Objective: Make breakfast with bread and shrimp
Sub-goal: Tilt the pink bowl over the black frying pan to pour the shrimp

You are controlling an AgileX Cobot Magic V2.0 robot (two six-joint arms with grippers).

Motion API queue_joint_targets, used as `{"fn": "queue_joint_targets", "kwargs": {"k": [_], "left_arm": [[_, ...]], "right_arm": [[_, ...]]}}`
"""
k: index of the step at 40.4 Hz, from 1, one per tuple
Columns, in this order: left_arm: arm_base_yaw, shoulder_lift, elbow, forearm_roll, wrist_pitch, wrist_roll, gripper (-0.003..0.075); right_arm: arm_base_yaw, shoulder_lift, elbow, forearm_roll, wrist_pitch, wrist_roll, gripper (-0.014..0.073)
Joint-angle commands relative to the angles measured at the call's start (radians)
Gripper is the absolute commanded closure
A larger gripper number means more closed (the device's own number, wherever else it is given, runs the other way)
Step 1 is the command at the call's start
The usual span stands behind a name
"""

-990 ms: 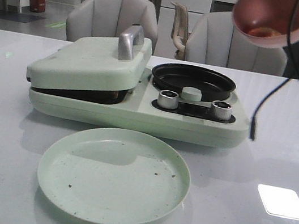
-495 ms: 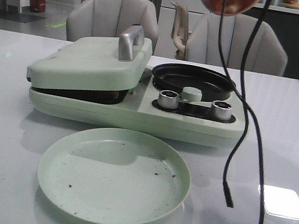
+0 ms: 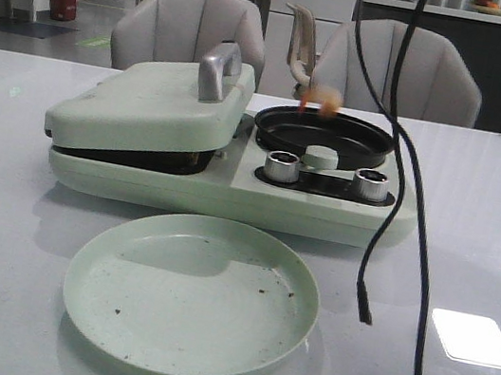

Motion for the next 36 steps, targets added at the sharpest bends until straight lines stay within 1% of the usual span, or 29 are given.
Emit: {"fn": "queue_joint_targets", "kwargs": {"k": [1, 9, 16, 21, 27, 29, 33, 36], "left_arm": [[-0.005, -0.006, -0.026, -0.019, -0.062, 0.003, 0.0608], [-0.005, -0.006, -0.026, -0.019, -0.062, 0.003, 0.0608], [-0.005, -0.006, -0.026, -0.019, -0.062, 0.003, 0.0608], [-0.005, -0.006, -0.026, -0.019, -0.062, 0.003, 0.0608], [-0.005, -0.006, -0.026, -0.019, -0.062, 0.003, 0.0608], [-0.005, -0.006, -0.026, -0.019, -0.062, 0.003, 0.0608], [-0.005, -0.006, -0.026, -0.019, -0.062, 0.003, 0.0608], [-0.005, -0.006, -0.026, -0.019, -0.062, 0.003, 0.0608]], "right_arm": [[-0.002, -0.069, -0.052, -0.096, 0.035, -0.024, 0.055], [-0.002, -0.063, -0.052, -0.089, 0.036, -0.017, 0.055], [-0.002, -0.065, -0.052, 0.028, 0.079, -0.017, 0.055], [-0.004, -0.063, -0.052, 0.024, 0.113, -0.017, 0.055], [-0.004, -0.063, -0.052, -0.027, 0.095, -0.017, 0.055], [-0.004, -0.063, -0.052, -0.023, 0.097, -0.017, 0.055], [-0.004, -0.064, -0.052, 0.038, 0.098, -0.018, 0.0551], [-0.007, -0.077, -0.052, 0.149, 0.108, -0.048, 0.0551]]}}
